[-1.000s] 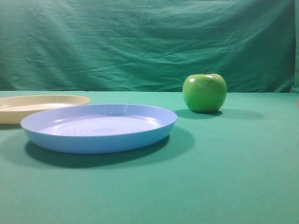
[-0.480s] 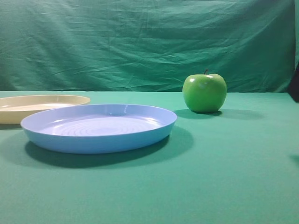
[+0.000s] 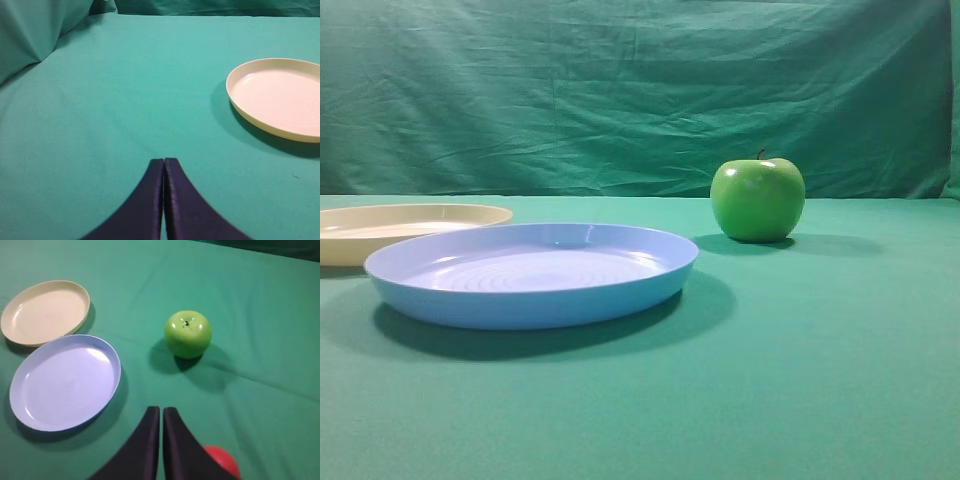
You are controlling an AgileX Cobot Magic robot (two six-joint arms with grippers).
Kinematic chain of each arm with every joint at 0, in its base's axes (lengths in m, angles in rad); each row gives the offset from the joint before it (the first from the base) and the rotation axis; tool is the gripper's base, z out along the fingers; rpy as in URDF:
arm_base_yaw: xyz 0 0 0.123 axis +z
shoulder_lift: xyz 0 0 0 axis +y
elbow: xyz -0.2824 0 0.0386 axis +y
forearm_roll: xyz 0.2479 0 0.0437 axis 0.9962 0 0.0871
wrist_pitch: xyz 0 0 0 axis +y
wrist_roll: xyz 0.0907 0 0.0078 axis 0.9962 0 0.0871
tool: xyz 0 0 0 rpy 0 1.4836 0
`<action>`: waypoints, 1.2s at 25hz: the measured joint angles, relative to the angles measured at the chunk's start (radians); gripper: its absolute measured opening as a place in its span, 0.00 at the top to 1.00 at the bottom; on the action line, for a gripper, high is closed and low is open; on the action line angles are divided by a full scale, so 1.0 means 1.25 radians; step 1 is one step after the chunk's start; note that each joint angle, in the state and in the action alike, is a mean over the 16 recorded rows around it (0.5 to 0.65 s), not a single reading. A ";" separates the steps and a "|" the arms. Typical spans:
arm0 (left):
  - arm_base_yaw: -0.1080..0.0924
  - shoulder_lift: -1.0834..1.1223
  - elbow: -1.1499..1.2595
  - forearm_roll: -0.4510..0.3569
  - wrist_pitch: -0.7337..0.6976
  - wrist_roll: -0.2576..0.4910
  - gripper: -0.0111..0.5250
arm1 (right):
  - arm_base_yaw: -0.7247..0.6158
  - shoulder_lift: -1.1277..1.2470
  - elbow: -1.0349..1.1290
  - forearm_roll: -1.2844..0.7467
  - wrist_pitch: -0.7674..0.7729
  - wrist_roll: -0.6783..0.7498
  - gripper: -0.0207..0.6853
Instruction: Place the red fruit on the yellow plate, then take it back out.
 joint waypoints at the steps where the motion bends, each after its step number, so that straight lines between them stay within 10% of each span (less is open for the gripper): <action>1: 0.000 0.000 0.000 0.000 0.000 0.000 0.98 | 0.000 -0.022 0.000 0.001 0.011 0.000 0.97; 18: 0.000 0.000 0.000 0.000 0.000 0.000 0.98 | 0.000 -0.372 0.118 -0.033 0.094 0.053 0.97; 30: 0.000 0.000 0.000 0.000 0.000 0.000 0.98 | -0.061 -0.451 0.299 -0.142 -0.073 0.153 0.97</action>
